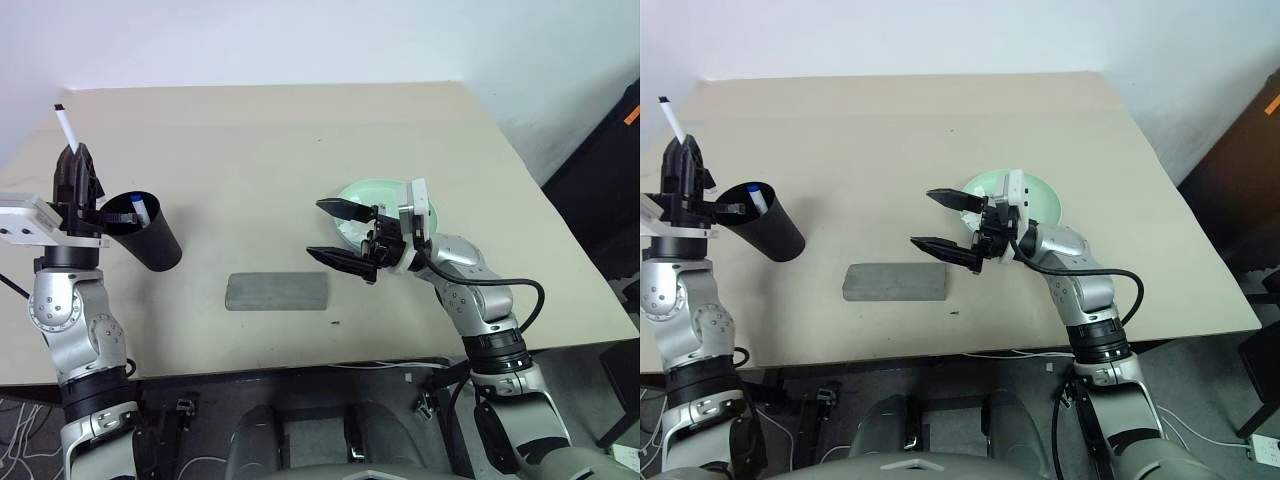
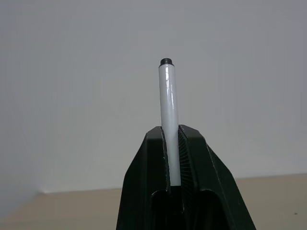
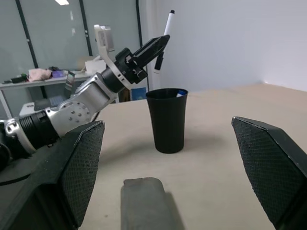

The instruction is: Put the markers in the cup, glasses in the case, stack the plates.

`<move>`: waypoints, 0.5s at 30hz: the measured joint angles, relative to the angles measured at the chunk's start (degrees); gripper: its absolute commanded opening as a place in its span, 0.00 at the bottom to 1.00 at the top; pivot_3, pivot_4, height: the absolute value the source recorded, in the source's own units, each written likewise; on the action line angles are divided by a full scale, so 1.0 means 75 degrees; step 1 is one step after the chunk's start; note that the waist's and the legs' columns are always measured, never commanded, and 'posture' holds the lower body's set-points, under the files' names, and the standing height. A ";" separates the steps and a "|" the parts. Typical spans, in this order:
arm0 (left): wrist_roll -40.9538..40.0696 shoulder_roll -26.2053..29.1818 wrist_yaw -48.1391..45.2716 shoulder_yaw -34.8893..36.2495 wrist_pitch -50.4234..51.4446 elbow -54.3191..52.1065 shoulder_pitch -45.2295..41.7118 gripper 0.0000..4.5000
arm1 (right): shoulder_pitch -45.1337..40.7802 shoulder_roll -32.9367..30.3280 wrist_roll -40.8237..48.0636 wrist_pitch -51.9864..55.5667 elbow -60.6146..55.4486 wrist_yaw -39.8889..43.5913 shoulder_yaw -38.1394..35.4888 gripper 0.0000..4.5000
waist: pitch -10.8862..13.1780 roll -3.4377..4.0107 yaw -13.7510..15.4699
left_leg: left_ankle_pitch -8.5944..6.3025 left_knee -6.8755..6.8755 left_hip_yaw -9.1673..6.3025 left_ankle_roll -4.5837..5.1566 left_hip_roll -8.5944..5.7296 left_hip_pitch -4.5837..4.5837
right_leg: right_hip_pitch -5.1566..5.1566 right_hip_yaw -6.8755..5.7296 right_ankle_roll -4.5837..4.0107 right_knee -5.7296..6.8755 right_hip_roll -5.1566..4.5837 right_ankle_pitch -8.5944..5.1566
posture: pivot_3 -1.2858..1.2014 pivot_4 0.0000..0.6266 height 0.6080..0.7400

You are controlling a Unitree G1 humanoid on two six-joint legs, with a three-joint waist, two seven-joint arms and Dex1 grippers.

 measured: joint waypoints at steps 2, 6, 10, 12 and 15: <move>0.0046 -0.0049 0.0071 -0.0057 -0.0008 0.0084 0.0060 0.00 | 0.0000 -0.0002 -0.0047 -0.0049 0.0068 0.0008 0.0000 1.00 | 0.0000 0.0000 0.0002 | 0.0000 0.0001 -0.0001 0.0000 0.0001 0.0001 | 0.0000 0.0000 0.0000 0.0001 0.0002 0.0000 | 0.52 0.24 0.89; 0.0212 -0.0050 0.0176 -0.0109 -0.0022 0.0183 0.0224 0.00 | 0.0000 -0.0001 -0.0134 -0.0177 0.0149 -0.0009 -0.0001 1.00 | 0.0000 0.0000 0.0006 | 0.0000 0.0001 -0.0001 0.0000 0.0003 0.0000 | 0.0000 0.0000 0.0000 0.0001 0.0003 0.0000 | 0.52 0.24 0.89; 0.0327 -0.0050 0.0275 -0.0110 -0.0024 0.0259 0.0313 0.00 | -0.0002 0.0012 -0.0153 -0.0183 0.0149 -0.0135 0.0001 1.00 | 0.0000 0.0000 0.0040 | 0.0000 0.0001 -0.0001 0.0000 0.0003 0.0000 | 0.0000 0.0000 0.0000 0.0001 0.0002 0.0000 | 0.52 0.24 0.89; 0.0342 -0.0050 0.0281 -0.0112 -0.0030 0.0314 0.0330 0.00 | -0.0015 0.0016 -0.0162 -0.0182 0.0149 -0.0178 0.0003 1.00 | 0.0000 0.0000 0.0085 | 0.0000 0.0001 -0.0001 0.0000 0.0004 0.0001 | -0.0001 0.0000 0.0000 0.0001 0.0003 0.0000 | 0.52 0.24 0.89; 0.0341 -0.0053 0.0283 -0.0111 -0.0055 0.0391 0.0443 0.00 | -0.0100 0.0023 -0.0199 -0.0182 0.0149 -0.0233 0.0012 1.00 | 0.0000 0.0000 0.0116 | 0.0000 0.0001 0.0001 0.0000 0.0004 0.0000 | -0.0001 0.0000 0.0000 0.0001 0.0002 0.0000 | 0.52 0.24 0.89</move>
